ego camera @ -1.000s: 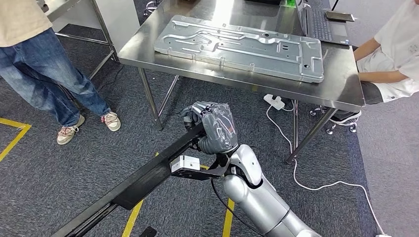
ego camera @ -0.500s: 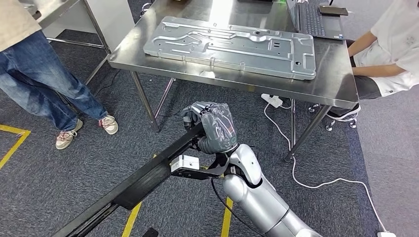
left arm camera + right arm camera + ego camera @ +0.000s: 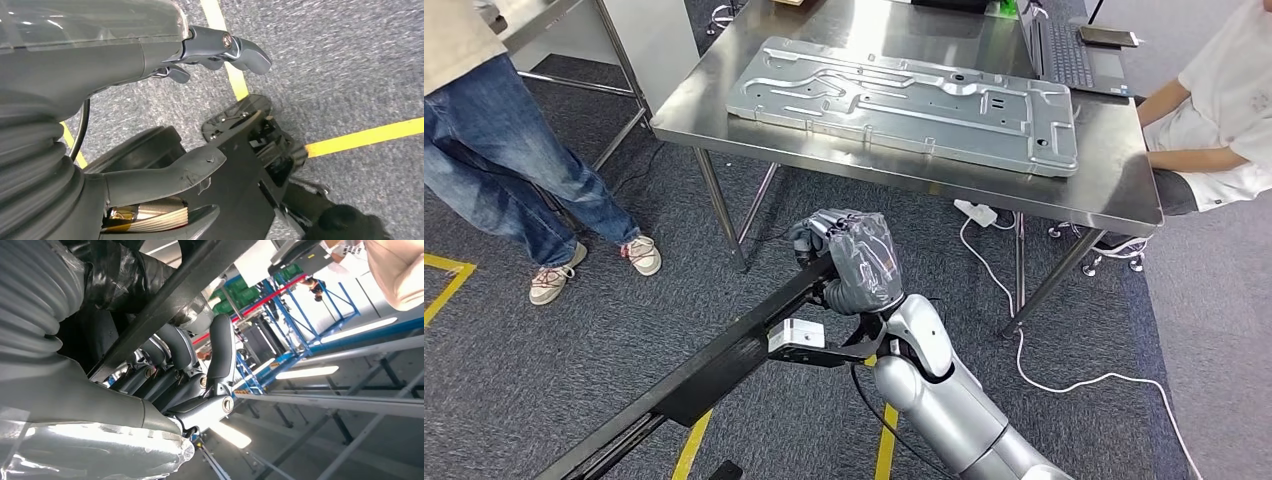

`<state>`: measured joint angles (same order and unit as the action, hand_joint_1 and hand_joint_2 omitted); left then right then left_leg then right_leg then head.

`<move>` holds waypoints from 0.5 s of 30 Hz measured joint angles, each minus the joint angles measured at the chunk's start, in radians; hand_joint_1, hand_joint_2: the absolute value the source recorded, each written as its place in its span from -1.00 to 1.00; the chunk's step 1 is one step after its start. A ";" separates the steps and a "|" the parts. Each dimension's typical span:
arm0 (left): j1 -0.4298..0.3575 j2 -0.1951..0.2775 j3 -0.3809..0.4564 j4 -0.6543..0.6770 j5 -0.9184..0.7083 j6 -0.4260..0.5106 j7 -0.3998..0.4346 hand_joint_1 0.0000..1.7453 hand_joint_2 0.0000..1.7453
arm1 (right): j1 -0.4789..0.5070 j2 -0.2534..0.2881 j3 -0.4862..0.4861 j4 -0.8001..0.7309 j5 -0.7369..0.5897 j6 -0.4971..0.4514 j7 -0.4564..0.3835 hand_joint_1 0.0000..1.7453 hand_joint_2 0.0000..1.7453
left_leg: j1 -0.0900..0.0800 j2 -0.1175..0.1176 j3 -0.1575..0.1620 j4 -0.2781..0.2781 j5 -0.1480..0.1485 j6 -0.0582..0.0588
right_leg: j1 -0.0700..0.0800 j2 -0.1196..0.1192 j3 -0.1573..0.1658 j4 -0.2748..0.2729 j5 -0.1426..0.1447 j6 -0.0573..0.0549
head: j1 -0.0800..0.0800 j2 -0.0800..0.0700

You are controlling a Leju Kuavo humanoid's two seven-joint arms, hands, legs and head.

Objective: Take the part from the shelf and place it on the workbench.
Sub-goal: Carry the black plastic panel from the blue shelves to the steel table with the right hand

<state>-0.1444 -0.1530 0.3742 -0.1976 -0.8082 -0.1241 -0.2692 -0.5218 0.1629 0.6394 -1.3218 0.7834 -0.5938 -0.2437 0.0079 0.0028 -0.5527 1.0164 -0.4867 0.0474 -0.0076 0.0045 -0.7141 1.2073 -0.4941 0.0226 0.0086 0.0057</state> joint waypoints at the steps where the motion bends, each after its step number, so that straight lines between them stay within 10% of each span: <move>1: 0.000 -0.001 0.000 0.000 -0.001 0.000 0.000 -1.00 1.00 | -0.001 0.000 0.000 0.001 0.001 0.000 0.000 1.00 1.00 | 0.000 0.000 0.008 -0.001 -0.007 -0.003 | 0.001 -0.002 0.026 -0.064 0.037 -0.005 | 0.000 0.000; 7: -0.004 -0.004 0.000 0.000 -0.002 -0.001 0.000 -1.00 1.00 | -0.003 0.001 0.000 0.003 0.006 -0.004 0.001 1.00 1.00 | -0.001 0.003 0.029 0.021 -0.034 -0.035 | 0.012 -0.005 0.086 -0.184 0.051 -0.045 | -0.001 0.000; 12: -0.003 -0.005 0.001 0.000 -0.002 -0.001 0.000 -1.00 1.00 | -0.007 0.006 0.000 0.004 0.007 -0.005 0.002 1.00 1.00 | 0.004 0.001 -0.124 0.266 -0.117 -0.045 | 0.014 -0.002 0.135 -0.190 0.019 -0.063 | -0.002 0.000; 15: 0.000 -0.004 0.001 0.000 -0.002 -0.002 0.000 -1.00 1.00 | -0.005 0.006 0.000 0.006 0.007 -0.005 0.002 1.00 1.00 | 0.005 0.002 -0.148 0.207 -0.056 -0.048 | 0.014 0.004 0.172 -0.187 -0.012 -0.059 | -0.002 0.000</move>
<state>-0.1447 -0.1572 0.3750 -0.1972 -0.8099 -0.1256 -0.2693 -0.5269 0.1694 0.6397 -1.3154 0.7904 -0.5989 -0.2419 0.0128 0.0044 -0.7003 1.2238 -0.5426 -0.0006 0.0066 0.0088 -0.5420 1.0205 -0.5063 -0.0365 0.0069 0.0057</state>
